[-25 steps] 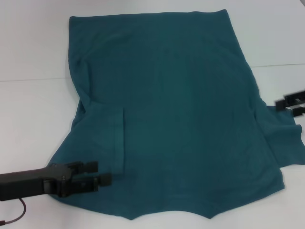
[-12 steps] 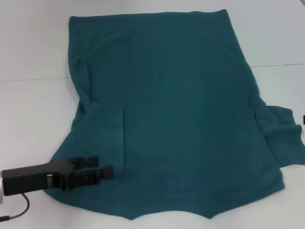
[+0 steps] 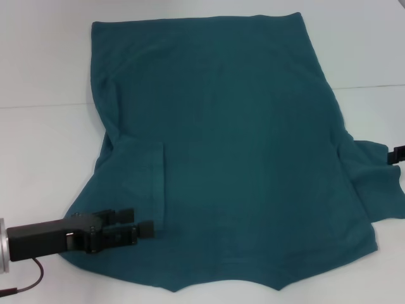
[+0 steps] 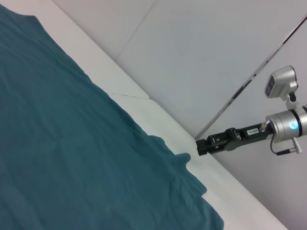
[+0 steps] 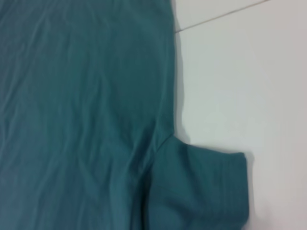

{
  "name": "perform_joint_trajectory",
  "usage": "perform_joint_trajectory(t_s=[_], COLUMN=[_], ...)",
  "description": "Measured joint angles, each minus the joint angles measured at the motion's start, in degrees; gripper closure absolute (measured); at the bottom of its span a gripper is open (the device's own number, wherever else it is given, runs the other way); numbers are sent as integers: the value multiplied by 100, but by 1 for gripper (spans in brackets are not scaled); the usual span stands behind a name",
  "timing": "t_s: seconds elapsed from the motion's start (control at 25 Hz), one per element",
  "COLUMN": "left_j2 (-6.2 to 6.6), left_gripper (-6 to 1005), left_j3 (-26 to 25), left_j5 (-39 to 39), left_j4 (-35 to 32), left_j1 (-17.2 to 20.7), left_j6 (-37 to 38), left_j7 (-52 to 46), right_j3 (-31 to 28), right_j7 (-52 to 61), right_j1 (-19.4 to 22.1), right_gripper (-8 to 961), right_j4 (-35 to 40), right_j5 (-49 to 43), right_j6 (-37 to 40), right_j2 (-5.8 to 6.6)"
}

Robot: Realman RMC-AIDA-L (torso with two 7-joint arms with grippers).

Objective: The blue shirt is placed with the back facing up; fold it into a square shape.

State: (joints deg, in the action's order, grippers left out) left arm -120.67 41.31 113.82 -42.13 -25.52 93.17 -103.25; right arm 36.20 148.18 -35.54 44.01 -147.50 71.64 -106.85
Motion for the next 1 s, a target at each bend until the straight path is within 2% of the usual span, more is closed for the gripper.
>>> perform_joint_trajectory(t_s=[0.28,0.6,1.0], left_j2=[-9,-19,-28], left_gripper=[125,125,126], left_j3=[0,1,-45], left_j5=[0,0,0], left_j4=[4,4,4], left_j1=[9,-3,-5], left_j6=[-61,-148,-206], left_j7=[4,6,6], right_j3=[1,1,9], right_j7=[0,0,4], right_j1=[-16,-24,-151], right_gripper=[255,257,260], right_j4=[-311,-348,-630], right_j5=[-6,-4,-1], right_j6=[-254,-570,-887], right_j2=[14,-135,-185])
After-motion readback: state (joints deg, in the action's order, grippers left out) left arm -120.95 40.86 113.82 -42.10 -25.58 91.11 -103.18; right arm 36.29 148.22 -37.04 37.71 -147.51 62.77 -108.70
